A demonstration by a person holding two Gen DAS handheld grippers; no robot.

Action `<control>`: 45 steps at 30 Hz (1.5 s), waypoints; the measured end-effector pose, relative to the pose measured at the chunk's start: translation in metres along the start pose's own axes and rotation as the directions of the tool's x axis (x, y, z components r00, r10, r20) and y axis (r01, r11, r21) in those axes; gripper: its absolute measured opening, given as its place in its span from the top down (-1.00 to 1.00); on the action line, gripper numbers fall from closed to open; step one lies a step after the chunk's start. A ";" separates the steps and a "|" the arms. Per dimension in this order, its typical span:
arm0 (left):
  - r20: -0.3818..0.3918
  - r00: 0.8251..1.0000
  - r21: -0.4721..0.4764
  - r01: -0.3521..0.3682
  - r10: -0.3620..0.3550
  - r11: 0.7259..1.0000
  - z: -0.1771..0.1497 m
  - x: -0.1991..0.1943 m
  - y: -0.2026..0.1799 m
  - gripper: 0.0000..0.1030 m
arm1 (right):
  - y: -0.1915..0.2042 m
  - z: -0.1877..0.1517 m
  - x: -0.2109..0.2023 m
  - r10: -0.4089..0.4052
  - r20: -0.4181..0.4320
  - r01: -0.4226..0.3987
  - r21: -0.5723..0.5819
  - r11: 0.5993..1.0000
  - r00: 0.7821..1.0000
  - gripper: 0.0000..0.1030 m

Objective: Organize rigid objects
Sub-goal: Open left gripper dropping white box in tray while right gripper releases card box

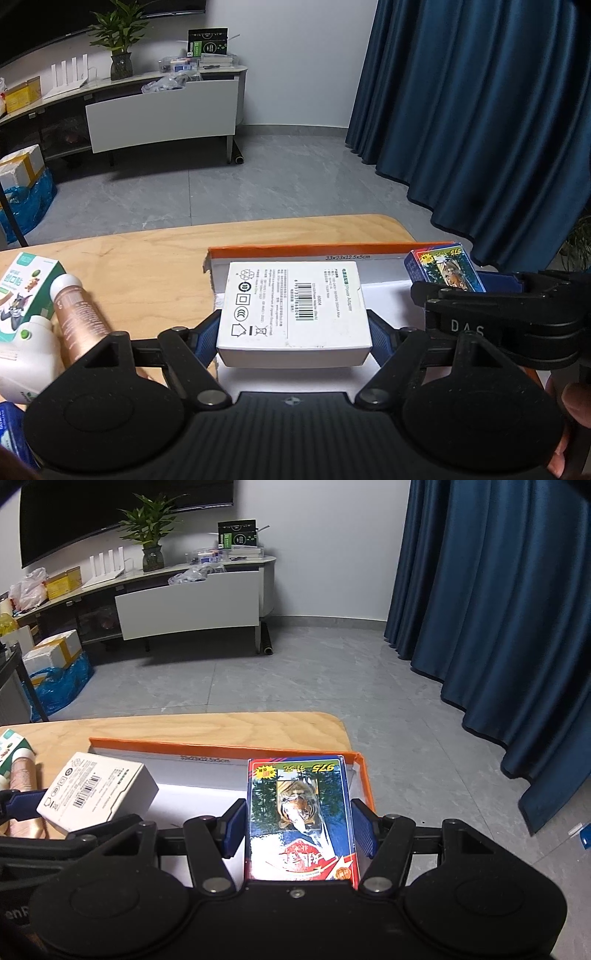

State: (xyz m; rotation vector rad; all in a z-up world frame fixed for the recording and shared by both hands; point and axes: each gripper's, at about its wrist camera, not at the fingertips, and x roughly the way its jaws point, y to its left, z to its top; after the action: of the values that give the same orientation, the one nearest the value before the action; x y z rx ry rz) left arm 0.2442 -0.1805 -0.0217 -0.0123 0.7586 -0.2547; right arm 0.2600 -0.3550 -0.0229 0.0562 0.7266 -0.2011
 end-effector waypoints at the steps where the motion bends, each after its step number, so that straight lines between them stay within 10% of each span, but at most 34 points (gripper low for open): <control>1: -0.003 1.000 -0.001 0.001 -0.001 1.000 0.000 0.002 0.000 -0.53 | 0.000 0.000 0.001 -0.003 -0.002 0.003 0.002 1.000 1.000 -0.38; 21: -0.007 1.000 -0.015 -0.005 0.005 1.000 -0.009 -0.046 0.004 -0.92 | -0.009 -0.006 -0.065 0.002 0.115 -0.007 0.046 0.999 0.993 -0.59; 45: 0.061 0.988 -0.137 -0.134 0.144 0.981 -0.079 -0.160 0.095 -0.92 | 0.077 -0.065 -0.125 0.242 0.056 -0.240 -0.044 0.970 0.969 -0.68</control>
State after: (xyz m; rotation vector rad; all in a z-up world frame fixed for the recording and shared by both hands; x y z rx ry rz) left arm 0.1004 -0.0449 0.0199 -0.0936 0.7012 -0.0700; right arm 0.1422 -0.2514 0.0101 0.1018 0.6560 0.0430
